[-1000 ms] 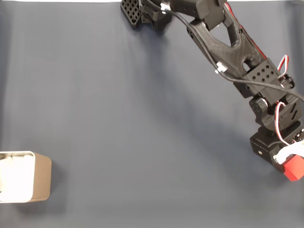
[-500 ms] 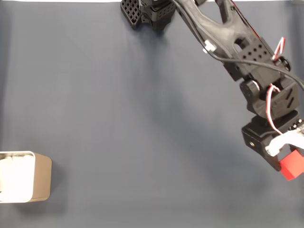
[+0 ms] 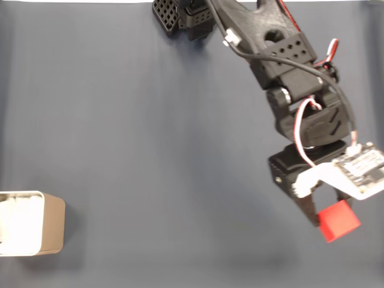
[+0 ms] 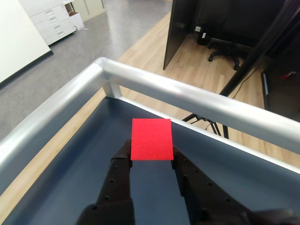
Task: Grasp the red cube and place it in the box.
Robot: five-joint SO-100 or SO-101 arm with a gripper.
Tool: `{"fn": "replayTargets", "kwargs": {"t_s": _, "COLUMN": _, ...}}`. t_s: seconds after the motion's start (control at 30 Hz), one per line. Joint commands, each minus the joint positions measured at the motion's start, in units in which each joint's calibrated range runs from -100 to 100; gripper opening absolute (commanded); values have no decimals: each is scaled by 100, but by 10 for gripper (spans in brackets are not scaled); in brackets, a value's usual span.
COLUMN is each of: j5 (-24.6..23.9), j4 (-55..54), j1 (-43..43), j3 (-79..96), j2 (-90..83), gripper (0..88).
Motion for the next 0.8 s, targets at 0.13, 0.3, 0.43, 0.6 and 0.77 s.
{"fn": "replayTargets", "kwargs": {"t_s": 0.13, "j5": 83, "j4": 179, "j1": 656, "j3": 28, "j2": -735, "gripper": 74}}
{"fn": "replayTargets", "kwargs": {"t_s": 0.3, "j5": 103, "j4": 203, "j1": 996, "j3": 28, "j2": -821, "gripper": 74}}
{"fn": "replayTargets", "kwargs": {"t_s": 0.43, "j5": 98, "j4": 293, "j1": 1273, "j3": 28, "j2": -917, "gripper": 74}}
{"fn": "replayTargets", "kwargs": {"t_s": 0.6, "j5": 88, "j4": 408, "j1": 1586, "j3": 28, "j2": -1055, "gripper": 74}}
{"fn": "replayTargets", "kwargs": {"t_s": 0.77, "j5": 98, "j4": 408, "j1": 1898, "j3": 19, "j2": -1125, "gripper": 74}}
